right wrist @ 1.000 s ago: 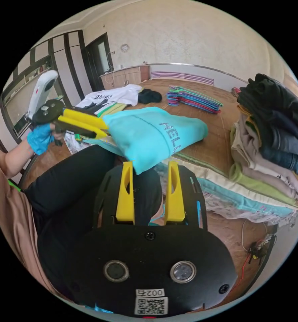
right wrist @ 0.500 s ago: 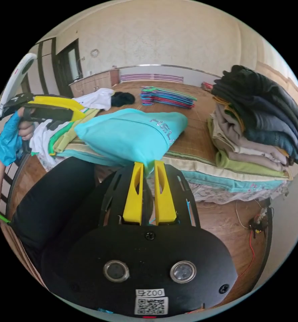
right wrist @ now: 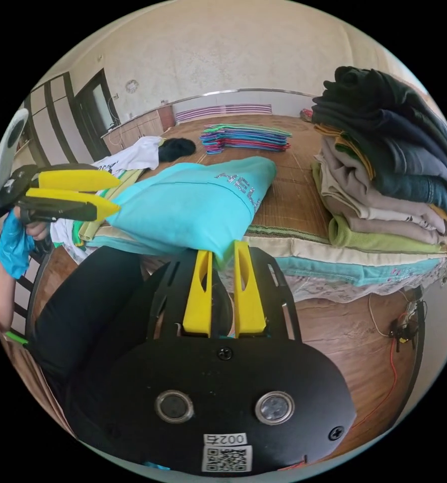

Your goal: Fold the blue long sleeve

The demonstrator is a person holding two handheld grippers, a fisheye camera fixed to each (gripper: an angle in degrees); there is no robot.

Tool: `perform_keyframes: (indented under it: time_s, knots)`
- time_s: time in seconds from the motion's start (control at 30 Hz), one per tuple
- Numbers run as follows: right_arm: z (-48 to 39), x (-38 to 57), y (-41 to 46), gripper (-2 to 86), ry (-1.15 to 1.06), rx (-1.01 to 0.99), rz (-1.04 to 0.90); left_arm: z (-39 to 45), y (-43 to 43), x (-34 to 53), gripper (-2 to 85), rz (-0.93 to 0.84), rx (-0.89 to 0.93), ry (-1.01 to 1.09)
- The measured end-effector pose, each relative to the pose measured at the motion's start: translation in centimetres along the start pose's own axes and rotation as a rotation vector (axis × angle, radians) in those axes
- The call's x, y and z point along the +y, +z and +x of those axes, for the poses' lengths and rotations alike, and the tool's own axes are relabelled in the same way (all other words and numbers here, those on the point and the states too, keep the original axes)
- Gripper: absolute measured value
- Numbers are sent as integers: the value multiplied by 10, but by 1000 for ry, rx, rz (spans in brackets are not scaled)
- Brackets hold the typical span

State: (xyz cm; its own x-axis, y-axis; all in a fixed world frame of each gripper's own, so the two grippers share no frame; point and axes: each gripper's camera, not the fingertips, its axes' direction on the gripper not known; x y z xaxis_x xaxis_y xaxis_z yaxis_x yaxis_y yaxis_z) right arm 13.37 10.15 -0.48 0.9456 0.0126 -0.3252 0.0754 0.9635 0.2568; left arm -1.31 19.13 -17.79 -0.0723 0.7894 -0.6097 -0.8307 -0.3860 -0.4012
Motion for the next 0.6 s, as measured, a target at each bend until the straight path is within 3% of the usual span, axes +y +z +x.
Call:
perform_keyframes:
  time_s: [0.2, 0.37, 0.6]
  knots:
    - [6, -13, -16, 55, 87, -68, 41, 25, 12, 2, 146, 31, -20, 130]
    - [-1, -34, -34, 41, 82, -106, 84, 38, 30, 2, 216, -6, -119, 104]
    - [-12, -57, -49, 39, 62, -154, 157, 45, 47, -3, 202, -10, -316, 4]
